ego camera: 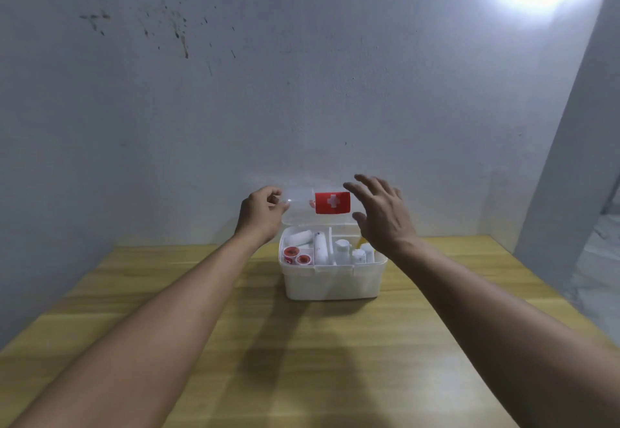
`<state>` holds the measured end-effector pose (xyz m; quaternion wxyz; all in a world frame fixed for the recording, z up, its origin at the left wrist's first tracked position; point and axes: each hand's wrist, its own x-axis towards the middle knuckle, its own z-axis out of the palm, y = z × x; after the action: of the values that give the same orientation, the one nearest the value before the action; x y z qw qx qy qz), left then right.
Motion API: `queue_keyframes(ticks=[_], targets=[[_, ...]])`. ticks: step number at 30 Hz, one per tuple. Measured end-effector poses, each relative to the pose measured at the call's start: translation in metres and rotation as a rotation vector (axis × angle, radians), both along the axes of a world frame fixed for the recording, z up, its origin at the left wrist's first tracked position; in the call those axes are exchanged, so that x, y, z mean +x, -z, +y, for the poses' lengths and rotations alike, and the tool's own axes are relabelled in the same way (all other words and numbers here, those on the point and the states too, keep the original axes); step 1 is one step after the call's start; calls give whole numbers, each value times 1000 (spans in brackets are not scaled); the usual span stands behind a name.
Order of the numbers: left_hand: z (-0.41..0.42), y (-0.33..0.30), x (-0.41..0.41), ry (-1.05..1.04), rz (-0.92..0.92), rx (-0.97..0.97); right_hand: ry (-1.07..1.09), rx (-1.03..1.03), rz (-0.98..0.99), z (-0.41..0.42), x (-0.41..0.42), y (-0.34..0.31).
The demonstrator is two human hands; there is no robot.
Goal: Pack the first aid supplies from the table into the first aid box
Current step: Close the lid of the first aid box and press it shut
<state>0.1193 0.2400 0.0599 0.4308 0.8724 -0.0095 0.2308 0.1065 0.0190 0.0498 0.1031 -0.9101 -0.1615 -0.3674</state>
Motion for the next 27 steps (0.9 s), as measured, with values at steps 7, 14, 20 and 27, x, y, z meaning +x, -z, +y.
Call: queue_keyframes(ticks=[7,14,20,27], targets=[[0,11,-13,18,-4,29,-64,-69,16,-2,-2,3],[4,21,-26,55,20,65,-105,-167,27,-9,-17,18],[6,39,-39,99,50,127,-124,-233,72,-16,-37,35],[-3,56,-56,170,51,381,-110,-265,234,-20,-55,55]])
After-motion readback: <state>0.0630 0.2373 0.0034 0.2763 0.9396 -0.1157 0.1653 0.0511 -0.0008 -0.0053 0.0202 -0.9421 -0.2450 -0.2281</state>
